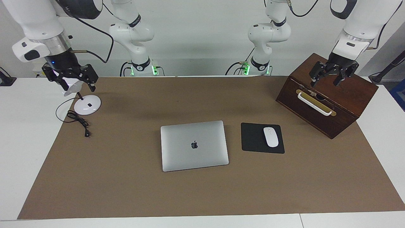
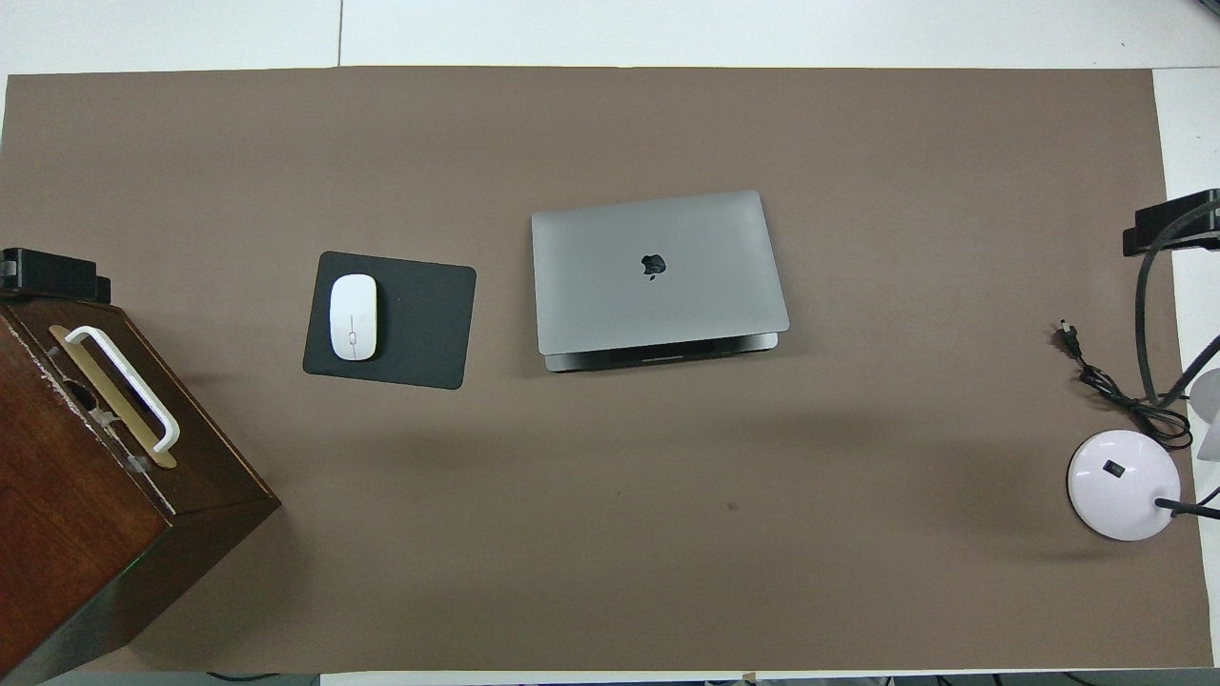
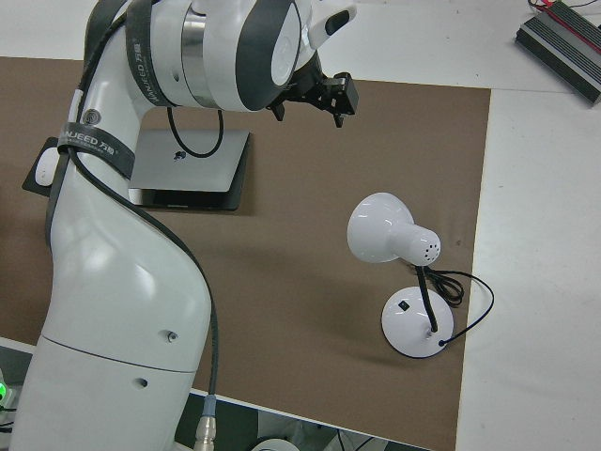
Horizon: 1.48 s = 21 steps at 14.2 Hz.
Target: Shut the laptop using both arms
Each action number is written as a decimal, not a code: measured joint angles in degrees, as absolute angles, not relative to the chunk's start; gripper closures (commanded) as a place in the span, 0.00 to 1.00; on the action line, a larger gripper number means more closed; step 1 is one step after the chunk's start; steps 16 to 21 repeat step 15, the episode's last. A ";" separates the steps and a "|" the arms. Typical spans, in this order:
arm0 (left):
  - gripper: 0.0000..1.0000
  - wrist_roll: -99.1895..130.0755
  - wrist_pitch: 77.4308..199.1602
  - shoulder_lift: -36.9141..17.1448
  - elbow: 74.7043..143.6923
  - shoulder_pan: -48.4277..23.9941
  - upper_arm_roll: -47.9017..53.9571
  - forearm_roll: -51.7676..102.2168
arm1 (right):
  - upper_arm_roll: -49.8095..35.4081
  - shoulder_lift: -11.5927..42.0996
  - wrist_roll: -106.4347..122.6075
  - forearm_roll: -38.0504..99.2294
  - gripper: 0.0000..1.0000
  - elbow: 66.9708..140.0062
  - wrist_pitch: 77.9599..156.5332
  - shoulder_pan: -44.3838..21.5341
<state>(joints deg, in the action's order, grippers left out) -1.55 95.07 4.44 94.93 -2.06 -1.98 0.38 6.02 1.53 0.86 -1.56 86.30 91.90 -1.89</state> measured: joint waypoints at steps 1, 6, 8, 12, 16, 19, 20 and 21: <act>0.00 -1.54 94.99 4.44 94.93 -2.05 -2.00 0.38 | 6.00 1.53 0.86 -1.56 0.00 86.30 91.90 -1.90; 0.00 -1.51 93.95 4.44 94.93 -2.04 -2.05 0.44 | 5.85 1.53 0.86 -1.56 0.00 86.29 91.90 -1.96; 0.00 -1.50 93.54 4.44 94.93 -2.04 -2.06 0.52 | 5.84 1.53 0.86 -1.56 0.00 86.29 91.90 -1.96; 0.00 -1.48 93.27 4.44 94.93 -2.04 -2.06 0.72 | 5.84 1.53 0.86 -1.56 0.00 86.21 91.90 -1.96; 0.00 -1.48 92.82 4.44 94.93 -2.04 -2.04 0.76 | 5.84 1.54 0.86 -1.56 0.00 86.21 91.90 -1.96; 0.00 -1.48 92.82 4.44 94.93 -2.04 -2.04 0.76 | 5.84 1.54 0.86 -1.56 0.00 86.21 91.90 -1.96; 0.00 -1.48 92.82 4.44 94.93 -2.04 -2.04 0.76 | 5.84 1.54 0.86 -1.56 0.00 86.21 91.90 -1.96; 0.00 -1.48 92.82 4.44 94.93 -2.04 -2.04 0.76 | 5.84 1.54 0.86 -1.56 0.00 86.21 91.90 -1.96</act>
